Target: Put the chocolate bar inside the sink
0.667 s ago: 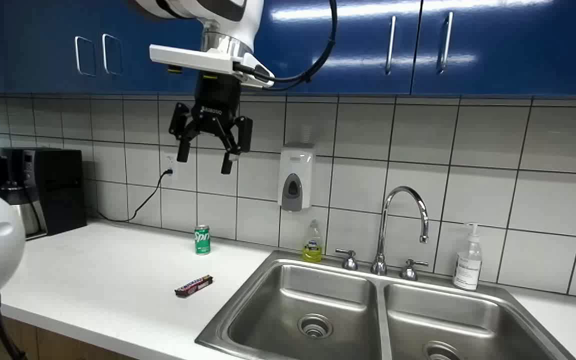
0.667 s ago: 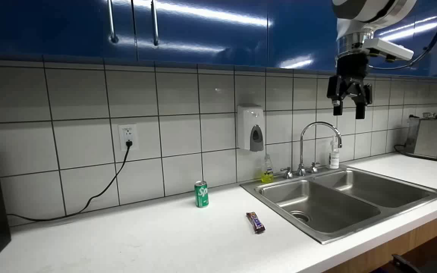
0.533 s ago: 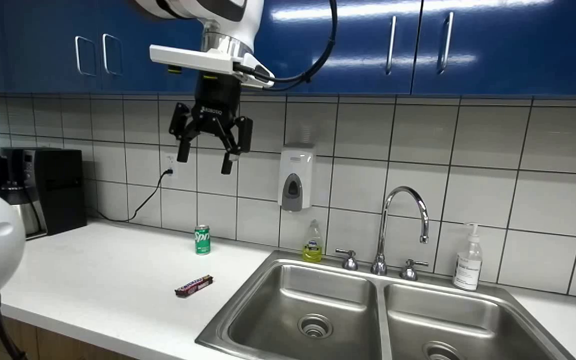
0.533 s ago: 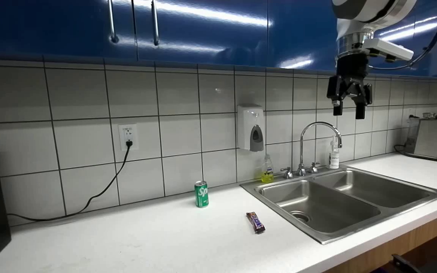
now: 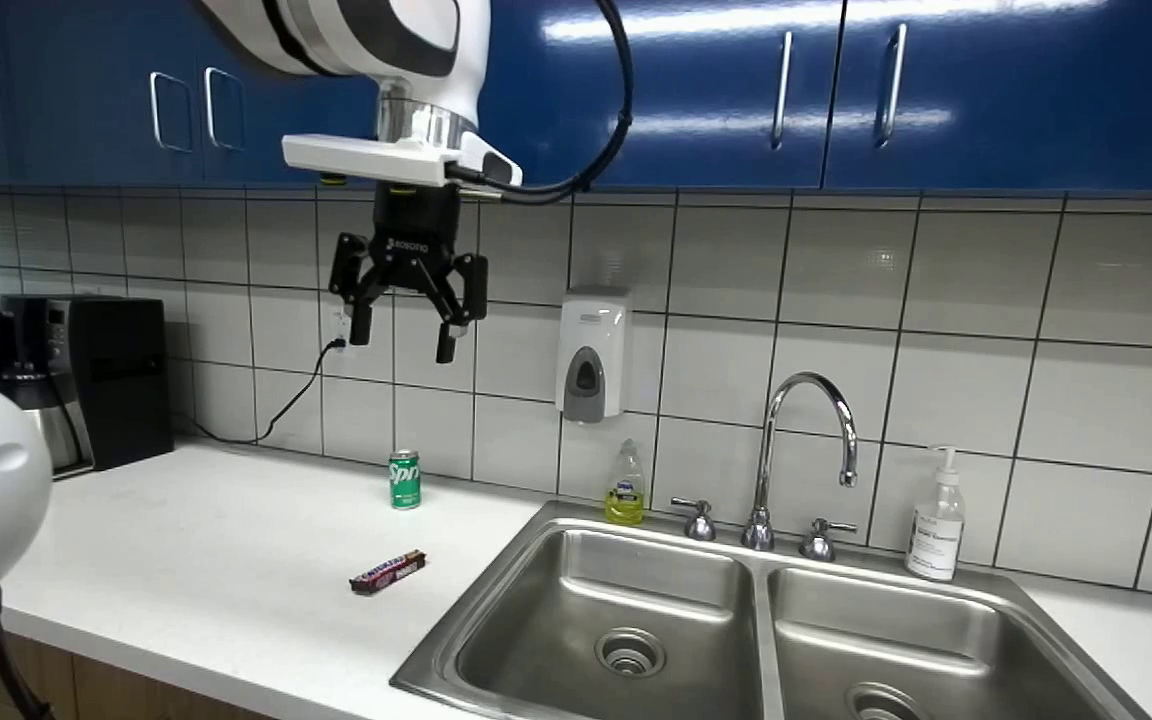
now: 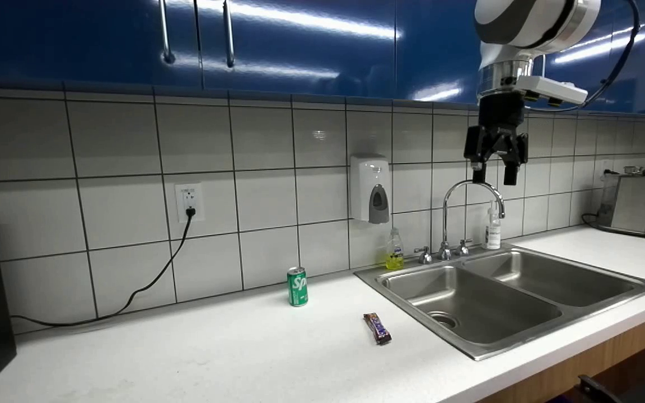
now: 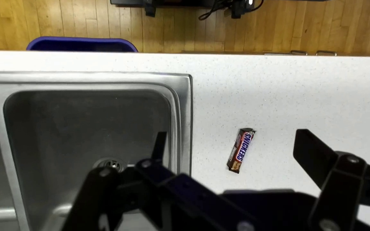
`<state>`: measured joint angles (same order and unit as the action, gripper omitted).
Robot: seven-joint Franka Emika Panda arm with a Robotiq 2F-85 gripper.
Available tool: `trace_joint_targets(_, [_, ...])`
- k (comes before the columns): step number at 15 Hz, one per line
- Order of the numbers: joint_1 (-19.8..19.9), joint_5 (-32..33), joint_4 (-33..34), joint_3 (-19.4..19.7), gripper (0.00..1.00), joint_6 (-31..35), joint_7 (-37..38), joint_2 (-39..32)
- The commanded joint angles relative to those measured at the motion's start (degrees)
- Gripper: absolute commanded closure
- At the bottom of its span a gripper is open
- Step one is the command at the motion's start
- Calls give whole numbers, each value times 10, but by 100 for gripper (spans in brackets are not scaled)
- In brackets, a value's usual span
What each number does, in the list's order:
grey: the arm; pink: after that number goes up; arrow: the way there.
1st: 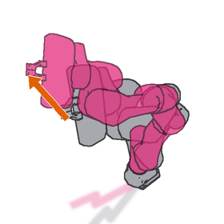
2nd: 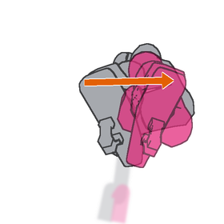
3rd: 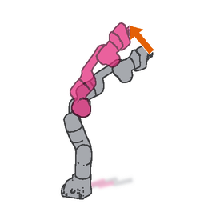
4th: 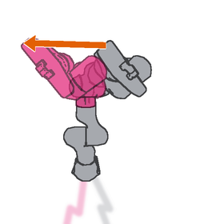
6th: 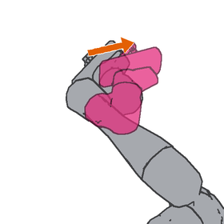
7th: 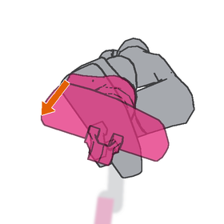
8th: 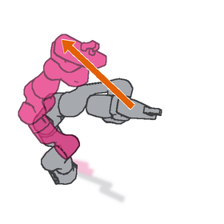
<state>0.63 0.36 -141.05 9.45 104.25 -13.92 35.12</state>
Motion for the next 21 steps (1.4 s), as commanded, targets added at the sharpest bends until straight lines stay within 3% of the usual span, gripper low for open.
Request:
trace_joint_targets(1, [-5,-13,-54,-36,0,81,28,17])
trace_joint_targets(10, [-40,-15,-123,-98,0,204,98,-57])
trace_joint_targets(21, [-43,3,-87,-130,0,370,153,-254])
